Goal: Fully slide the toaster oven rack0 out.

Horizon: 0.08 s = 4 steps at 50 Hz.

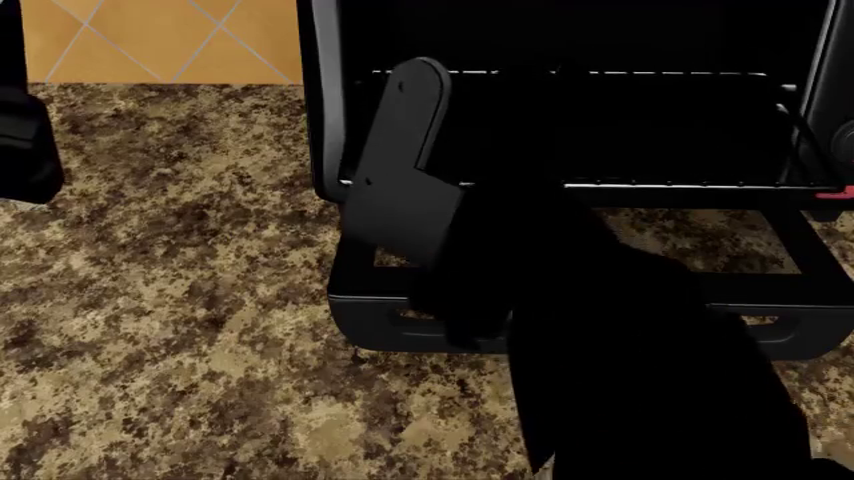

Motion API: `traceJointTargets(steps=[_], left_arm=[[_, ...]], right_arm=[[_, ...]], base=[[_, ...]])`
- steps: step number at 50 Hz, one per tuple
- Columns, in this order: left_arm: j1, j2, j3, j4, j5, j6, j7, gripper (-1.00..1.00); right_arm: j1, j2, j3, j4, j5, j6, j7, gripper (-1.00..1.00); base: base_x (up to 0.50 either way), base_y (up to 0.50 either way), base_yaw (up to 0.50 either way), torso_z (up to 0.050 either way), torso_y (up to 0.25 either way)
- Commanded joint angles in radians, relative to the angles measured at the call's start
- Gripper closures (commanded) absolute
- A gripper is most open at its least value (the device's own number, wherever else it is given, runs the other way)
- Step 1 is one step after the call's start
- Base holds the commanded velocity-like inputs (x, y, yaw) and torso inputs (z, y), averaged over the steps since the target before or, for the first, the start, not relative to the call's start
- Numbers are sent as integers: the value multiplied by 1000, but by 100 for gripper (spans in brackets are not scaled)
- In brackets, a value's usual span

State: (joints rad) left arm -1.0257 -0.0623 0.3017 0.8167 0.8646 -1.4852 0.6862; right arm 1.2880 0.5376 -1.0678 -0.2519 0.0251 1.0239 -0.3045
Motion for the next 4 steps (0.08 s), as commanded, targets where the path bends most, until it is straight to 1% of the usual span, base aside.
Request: traceJointTargets(steps=[1, 4], left_arm=[[8, -3, 1, -1, -13, 21, -5, -100], [2, -7, 8, 4, -7, 11, -1, -100]], right_arm=[[-10, 48, 25, -162, -9, 86, 12, -100], [-8, 56, 33, -194, -9, 105, 12, -100]], base=[[0, 0, 0, 0, 0], [0, 0, 0, 0, 0]])
